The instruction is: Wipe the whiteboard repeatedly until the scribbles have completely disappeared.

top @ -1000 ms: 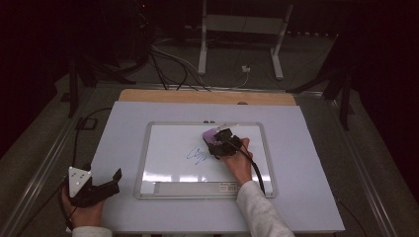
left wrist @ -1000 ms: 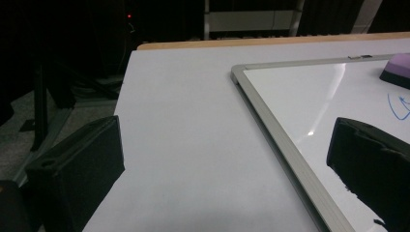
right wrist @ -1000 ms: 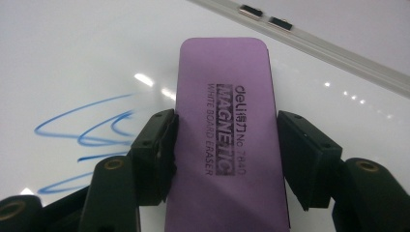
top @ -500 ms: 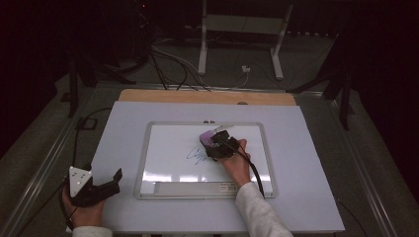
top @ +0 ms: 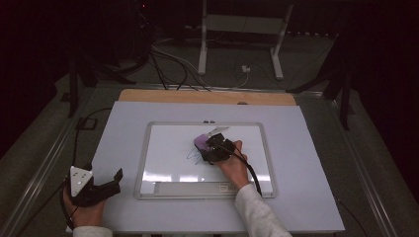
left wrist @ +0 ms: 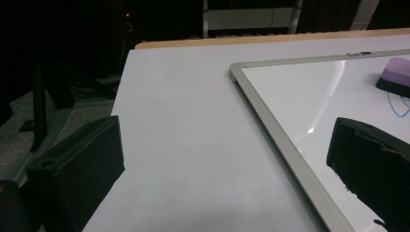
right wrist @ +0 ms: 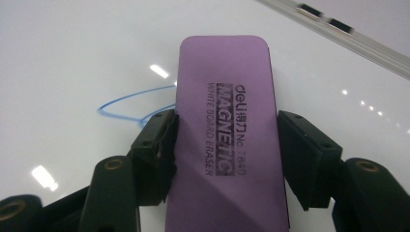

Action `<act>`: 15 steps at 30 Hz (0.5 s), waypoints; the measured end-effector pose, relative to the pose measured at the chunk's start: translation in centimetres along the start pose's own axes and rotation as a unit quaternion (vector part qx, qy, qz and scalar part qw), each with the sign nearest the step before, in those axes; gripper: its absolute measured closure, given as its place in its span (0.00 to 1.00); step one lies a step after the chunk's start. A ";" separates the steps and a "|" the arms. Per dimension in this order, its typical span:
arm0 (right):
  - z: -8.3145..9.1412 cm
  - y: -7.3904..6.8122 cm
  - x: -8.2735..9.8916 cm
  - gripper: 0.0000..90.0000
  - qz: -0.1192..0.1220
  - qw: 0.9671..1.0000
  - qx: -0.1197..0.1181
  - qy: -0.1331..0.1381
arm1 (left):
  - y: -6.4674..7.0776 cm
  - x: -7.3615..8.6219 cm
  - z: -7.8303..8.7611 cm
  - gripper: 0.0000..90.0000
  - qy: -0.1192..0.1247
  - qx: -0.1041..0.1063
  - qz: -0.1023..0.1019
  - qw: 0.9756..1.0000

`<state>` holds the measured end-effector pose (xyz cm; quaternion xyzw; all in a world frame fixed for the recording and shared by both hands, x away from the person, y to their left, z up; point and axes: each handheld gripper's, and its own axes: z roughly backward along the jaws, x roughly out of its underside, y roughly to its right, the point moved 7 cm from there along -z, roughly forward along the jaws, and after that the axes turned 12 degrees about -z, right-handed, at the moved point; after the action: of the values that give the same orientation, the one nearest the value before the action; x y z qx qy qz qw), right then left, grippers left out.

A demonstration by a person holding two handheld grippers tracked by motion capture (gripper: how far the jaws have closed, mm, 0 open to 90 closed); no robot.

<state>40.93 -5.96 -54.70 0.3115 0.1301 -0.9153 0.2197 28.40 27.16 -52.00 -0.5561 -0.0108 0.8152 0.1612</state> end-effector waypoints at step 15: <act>0.0 -0.3 0.3 0.46 -0.007 1.000 -0.012 0.005 | 0.0 0.0 0.0 0.01 0.000 0.000 0.001 1.000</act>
<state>40.54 -5.78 -54.82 0.3126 0.1444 -0.9136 0.2165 28.38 27.20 -52.00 -0.5564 -0.0103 0.8153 0.1598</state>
